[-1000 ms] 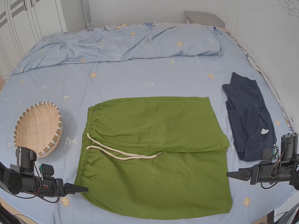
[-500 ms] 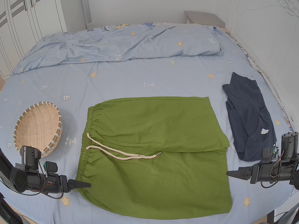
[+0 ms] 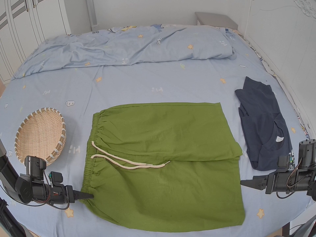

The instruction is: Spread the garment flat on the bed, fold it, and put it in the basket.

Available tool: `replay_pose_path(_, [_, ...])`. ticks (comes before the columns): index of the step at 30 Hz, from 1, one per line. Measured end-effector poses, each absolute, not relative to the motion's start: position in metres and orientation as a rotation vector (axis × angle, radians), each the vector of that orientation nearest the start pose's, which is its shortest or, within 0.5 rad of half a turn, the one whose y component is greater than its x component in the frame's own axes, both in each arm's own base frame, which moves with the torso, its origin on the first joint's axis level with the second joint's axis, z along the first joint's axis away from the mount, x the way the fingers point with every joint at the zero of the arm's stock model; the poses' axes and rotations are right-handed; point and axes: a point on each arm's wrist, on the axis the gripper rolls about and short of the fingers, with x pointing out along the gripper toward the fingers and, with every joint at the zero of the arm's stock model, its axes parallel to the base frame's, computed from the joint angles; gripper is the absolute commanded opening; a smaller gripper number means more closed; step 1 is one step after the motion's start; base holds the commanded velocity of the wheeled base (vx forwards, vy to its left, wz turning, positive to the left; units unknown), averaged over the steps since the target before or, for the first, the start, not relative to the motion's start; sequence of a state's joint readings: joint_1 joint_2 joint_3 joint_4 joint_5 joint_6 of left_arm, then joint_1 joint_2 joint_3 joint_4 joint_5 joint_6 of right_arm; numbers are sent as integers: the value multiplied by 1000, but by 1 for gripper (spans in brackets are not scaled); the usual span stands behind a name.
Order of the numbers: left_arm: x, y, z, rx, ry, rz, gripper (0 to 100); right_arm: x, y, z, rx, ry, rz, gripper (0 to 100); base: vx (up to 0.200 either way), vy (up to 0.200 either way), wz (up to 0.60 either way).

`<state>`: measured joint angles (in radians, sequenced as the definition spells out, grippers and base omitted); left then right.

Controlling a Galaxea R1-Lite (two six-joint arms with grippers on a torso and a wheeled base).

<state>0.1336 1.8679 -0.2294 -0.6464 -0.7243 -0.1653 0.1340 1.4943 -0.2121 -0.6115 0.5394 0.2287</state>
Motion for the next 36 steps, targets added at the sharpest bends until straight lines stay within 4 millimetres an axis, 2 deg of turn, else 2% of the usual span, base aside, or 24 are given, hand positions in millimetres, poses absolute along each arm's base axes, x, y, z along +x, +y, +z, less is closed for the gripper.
replay_pose_path(7, [201,17,24,-582,970,-447,0,172,35,90,349,750,570,100,0,0,0])
replay_pose_path(18, [167,29,28,-562,935,-406,0,151,35,71,352,855,572,100,0,0,0])
replay_pose_path(26, [162,33,29,-560,909,-406,0,128,42,54,341,984,638,100,0,0,0])
replay_pose_path(36, [161,33,29,-560,911,-408,0,129,50,40,353,1100,698,100,0,0,0])
